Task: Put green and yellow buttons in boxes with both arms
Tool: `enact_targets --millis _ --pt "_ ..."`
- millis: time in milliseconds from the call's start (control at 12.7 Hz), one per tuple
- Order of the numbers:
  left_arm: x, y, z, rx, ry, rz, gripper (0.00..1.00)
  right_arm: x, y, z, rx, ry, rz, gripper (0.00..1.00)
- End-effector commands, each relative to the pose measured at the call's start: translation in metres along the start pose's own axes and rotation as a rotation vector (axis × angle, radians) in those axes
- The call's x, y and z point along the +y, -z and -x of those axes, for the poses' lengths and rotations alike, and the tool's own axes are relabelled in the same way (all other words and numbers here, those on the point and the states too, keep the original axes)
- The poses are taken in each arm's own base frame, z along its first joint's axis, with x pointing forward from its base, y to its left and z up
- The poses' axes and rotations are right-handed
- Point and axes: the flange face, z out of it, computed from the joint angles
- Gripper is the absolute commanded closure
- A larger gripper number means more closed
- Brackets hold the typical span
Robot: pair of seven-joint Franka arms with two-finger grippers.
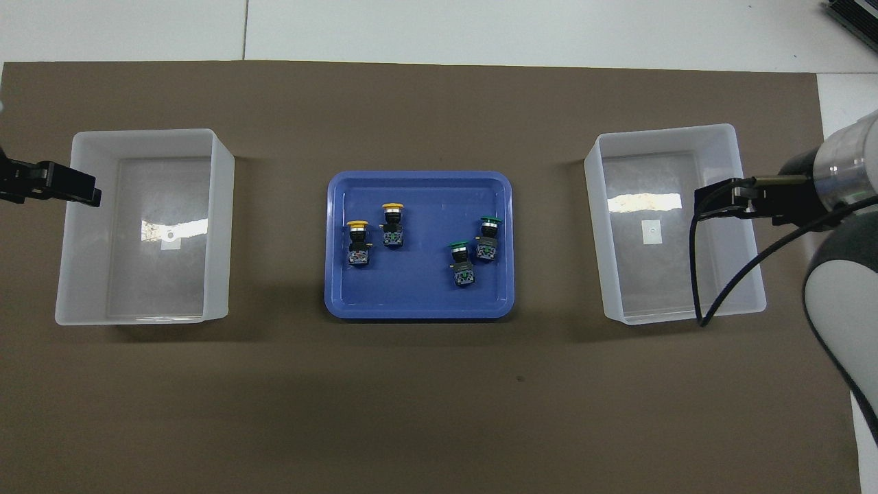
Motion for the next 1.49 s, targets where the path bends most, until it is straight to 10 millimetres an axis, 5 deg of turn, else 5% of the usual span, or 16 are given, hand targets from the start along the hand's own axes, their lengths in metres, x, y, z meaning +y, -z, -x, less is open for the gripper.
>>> enact_targets --millis 0,1413 --pt "0.0008 0.0015 0.0082 0.004 -0.005 -0.014 0.0 -0.0006 -0.0008 0.0042 -0.008 0.006 -0.004 0.0" --pt "0.0008 0.0022 0.0081 0.006 -0.005 -0.014 0.0 0.0053 -0.0016 0.0026 -0.011 -0.008 -0.02 0.0"
